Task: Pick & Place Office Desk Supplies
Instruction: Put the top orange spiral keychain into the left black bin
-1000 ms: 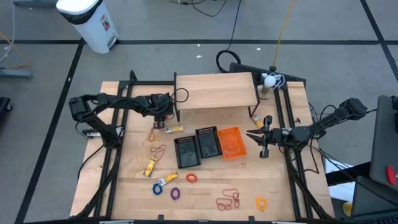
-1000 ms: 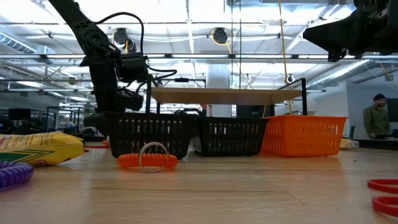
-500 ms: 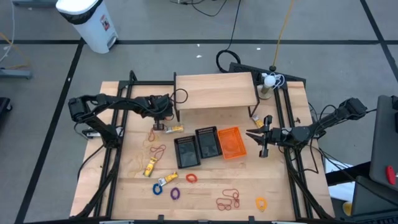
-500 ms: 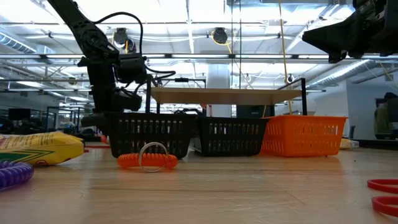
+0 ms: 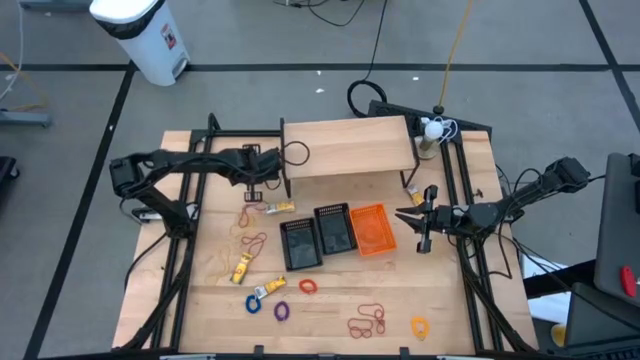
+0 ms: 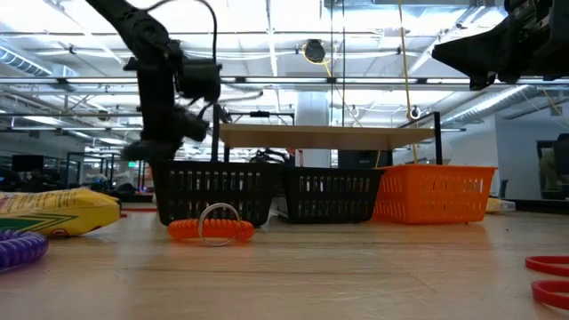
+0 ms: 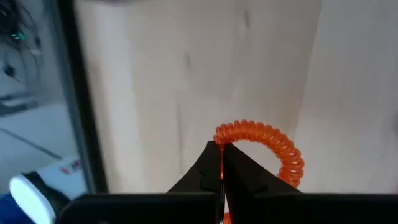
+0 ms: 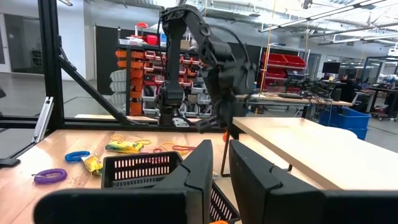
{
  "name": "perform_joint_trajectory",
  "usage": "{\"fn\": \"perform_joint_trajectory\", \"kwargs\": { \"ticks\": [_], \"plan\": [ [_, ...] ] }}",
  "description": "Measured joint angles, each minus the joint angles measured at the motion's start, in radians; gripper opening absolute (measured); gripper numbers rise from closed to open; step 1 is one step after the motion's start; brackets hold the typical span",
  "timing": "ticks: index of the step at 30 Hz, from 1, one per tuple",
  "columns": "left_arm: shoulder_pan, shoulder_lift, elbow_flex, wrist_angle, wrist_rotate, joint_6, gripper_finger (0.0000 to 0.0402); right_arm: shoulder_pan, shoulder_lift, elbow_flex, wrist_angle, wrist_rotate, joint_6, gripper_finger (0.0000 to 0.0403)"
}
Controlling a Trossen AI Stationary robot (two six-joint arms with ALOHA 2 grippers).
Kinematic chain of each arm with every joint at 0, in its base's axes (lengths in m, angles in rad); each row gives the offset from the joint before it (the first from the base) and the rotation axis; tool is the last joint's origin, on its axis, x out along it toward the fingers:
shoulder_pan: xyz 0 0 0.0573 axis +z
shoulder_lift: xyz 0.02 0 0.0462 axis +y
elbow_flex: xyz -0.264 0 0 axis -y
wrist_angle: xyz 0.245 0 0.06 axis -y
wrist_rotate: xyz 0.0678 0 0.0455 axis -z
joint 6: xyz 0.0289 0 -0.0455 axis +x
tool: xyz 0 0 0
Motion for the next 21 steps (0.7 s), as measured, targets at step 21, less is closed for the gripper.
{"fn": "perform_joint_trajectory", "kwargs": {
  "ticks": [21],
  "plan": [
    [-0.346, -0.371, 0.321, -0.327, -0.033, -0.401, 0.0000, 0.000, 0.000, 0.000, 0.000, 0.000, 0.000, 0.0045]
  ]
}}
